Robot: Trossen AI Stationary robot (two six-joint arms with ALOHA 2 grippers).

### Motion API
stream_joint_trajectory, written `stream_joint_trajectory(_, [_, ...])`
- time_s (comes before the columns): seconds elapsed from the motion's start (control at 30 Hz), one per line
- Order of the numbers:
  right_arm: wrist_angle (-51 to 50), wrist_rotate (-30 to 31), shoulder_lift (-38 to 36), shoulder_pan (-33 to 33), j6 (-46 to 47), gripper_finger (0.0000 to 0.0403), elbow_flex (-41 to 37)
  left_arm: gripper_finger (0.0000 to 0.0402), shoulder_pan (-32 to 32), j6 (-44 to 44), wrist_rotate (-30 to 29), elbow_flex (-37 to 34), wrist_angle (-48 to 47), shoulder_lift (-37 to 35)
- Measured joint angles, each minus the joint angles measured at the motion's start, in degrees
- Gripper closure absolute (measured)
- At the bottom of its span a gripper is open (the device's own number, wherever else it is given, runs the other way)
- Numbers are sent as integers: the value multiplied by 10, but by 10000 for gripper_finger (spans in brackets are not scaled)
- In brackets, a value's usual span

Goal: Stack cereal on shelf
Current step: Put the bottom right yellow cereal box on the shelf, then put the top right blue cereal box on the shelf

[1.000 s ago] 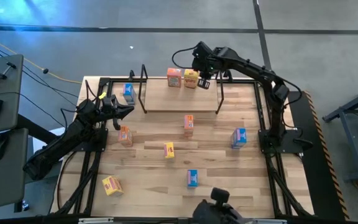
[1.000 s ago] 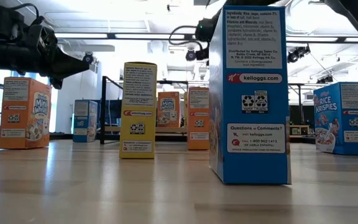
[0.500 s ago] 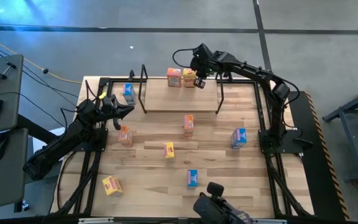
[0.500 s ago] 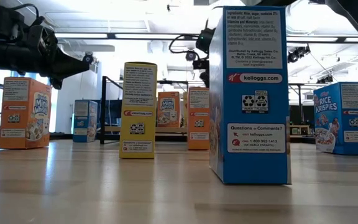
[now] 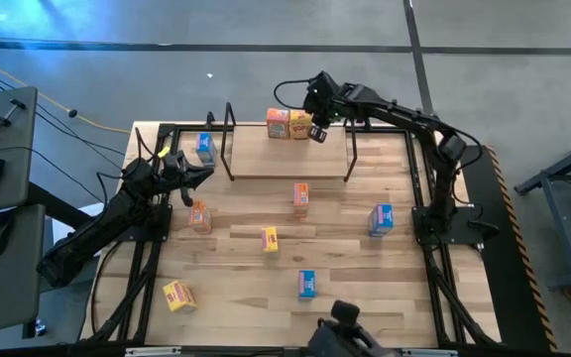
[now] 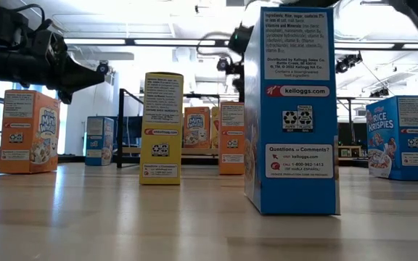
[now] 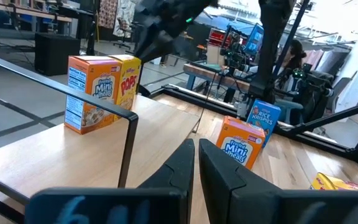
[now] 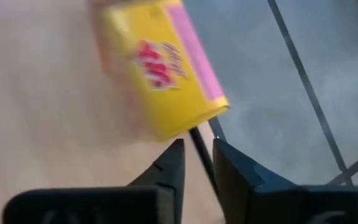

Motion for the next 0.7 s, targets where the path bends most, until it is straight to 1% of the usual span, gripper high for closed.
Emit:
stream_joint_trajectory(0.1, [-36, 1, -31, 25, 34, 299, 0, 385, 0, 0, -4, 0, 0, 0])
stream_joint_trajectory(0.27, [-134, 9, -93, 88, 165, 234, 0, 385, 0, 2, -5, 0, 0, 0])
stream_joint_trajectory(0.37, [-218, 28, -121, 138, 281, 193, 0, 385, 0, 5, -4, 0, 0, 0])
stream_joint_trajectory(0.43, [-287, 40, -136, 175, 380, 168, 0, 385, 0, 5, -4, 0, -1, 0])
stream_joint_trajectory(0.57, [-434, 75, -154, 260, 571, 137, 0, 385, 0, 6, -4, 0, -8, 0])
stream_joint_trajectory(0.6, [-453, 78, -159, 280, 615, 135, -2, 385, 0, 6, -5, 0, -11, 0])
stream_joint_trajectory(0.63, [-447, 83, -168, 299, 649, 134, -9, 385, 0, 8, -5, 0, -13, 0])
stream_joint_trajectory(0.7, [-413, 73, -204, 331, 701, 132, -50, 385, 0, 10, -5, 0, -14, 0])
